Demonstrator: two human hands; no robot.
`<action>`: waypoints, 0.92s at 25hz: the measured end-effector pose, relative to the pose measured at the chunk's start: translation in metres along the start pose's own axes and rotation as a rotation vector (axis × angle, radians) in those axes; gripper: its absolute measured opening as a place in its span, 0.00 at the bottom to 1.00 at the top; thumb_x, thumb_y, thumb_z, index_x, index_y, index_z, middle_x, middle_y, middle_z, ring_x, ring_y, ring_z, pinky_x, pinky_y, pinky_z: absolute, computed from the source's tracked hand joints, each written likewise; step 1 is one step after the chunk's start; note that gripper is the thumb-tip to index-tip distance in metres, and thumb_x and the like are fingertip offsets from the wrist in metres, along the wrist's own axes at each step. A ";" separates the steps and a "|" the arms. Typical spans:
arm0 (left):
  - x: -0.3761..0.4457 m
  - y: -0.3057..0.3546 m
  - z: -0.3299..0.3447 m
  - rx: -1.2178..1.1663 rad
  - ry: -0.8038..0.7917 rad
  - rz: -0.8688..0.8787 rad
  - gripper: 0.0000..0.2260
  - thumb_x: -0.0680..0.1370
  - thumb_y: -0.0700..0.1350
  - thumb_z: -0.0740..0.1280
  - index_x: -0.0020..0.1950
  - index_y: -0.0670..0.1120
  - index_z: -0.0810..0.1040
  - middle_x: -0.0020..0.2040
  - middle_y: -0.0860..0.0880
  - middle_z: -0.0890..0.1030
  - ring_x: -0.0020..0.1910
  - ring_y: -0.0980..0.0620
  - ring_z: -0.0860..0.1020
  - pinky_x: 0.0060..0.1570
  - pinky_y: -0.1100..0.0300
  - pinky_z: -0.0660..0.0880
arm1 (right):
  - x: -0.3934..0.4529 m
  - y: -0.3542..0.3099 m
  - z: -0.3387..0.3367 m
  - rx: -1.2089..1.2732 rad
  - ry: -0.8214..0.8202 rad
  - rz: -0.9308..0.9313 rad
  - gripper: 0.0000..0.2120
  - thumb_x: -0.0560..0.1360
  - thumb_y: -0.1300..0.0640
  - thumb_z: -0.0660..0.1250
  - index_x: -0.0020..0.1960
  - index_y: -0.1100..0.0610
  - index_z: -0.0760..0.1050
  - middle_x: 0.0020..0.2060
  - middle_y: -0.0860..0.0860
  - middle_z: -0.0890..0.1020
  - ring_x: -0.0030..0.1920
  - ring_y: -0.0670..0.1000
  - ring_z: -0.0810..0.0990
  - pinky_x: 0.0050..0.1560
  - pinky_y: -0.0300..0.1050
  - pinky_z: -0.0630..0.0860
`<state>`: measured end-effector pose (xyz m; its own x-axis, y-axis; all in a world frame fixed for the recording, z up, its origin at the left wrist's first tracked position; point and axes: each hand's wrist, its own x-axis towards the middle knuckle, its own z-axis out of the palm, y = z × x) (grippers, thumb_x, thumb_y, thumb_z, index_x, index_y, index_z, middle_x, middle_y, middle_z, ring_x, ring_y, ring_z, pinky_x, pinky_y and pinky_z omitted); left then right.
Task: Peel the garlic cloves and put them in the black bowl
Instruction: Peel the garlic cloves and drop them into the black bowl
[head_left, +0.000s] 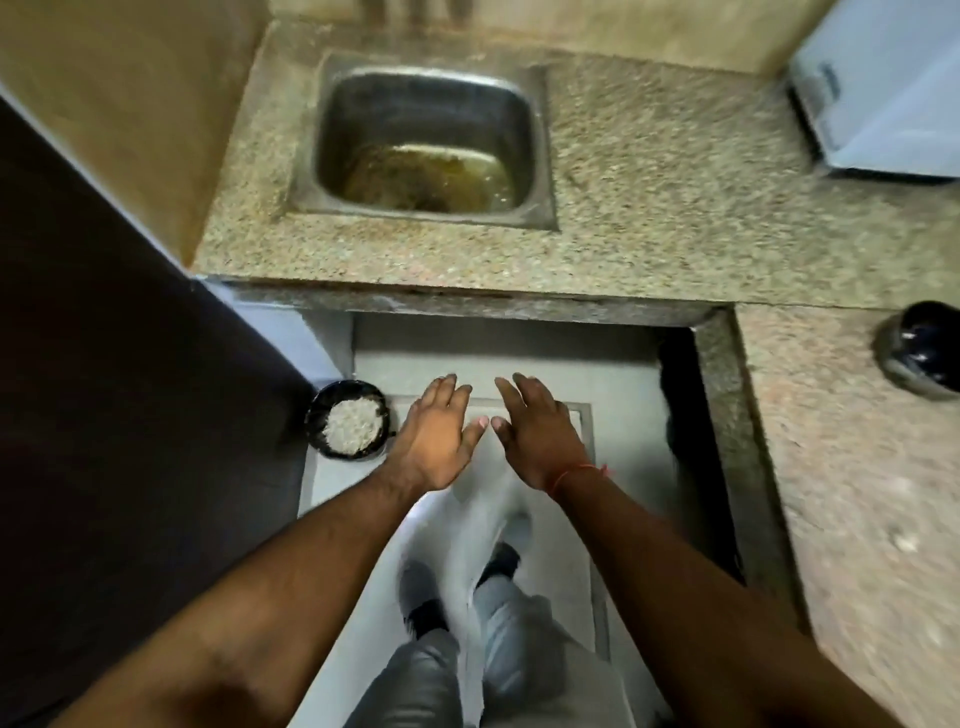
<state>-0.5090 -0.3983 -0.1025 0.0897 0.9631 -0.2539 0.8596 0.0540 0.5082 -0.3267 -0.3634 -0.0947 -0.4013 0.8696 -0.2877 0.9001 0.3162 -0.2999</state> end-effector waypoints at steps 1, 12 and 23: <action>-0.001 0.028 0.000 0.008 -0.021 0.058 0.29 0.84 0.62 0.53 0.79 0.45 0.62 0.81 0.41 0.59 0.81 0.43 0.55 0.78 0.46 0.57 | -0.022 0.016 -0.016 -0.002 0.032 0.041 0.28 0.84 0.45 0.57 0.82 0.52 0.57 0.80 0.56 0.61 0.80 0.57 0.57 0.75 0.59 0.63; 0.010 0.357 0.090 0.234 -0.233 0.690 0.29 0.84 0.59 0.55 0.81 0.45 0.59 0.81 0.41 0.60 0.81 0.42 0.57 0.78 0.47 0.58 | -0.250 0.220 -0.095 0.133 0.300 0.593 0.29 0.83 0.52 0.57 0.82 0.50 0.54 0.81 0.54 0.58 0.80 0.58 0.56 0.78 0.54 0.57; 0.017 0.517 0.225 0.456 -0.510 0.760 0.47 0.75 0.52 0.70 0.83 0.41 0.43 0.83 0.39 0.50 0.81 0.38 0.51 0.76 0.39 0.61 | -0.364 0.378 -0.074 0.320 0.277 0.944 0.16 0.77 0.64 0.62 0.63 0.58 0.78 0.59 0.58 0.79 0.59 0.60 0.80 0.62 0.52 0.78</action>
<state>0.0503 -0.4133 -0.0296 0.8030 0.4679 -0.3692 0.5861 -0.7324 0.3465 0.1720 -0.5325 -0.0362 0.5345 0.7807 -0.3237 0.7245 -0.6205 -0.3001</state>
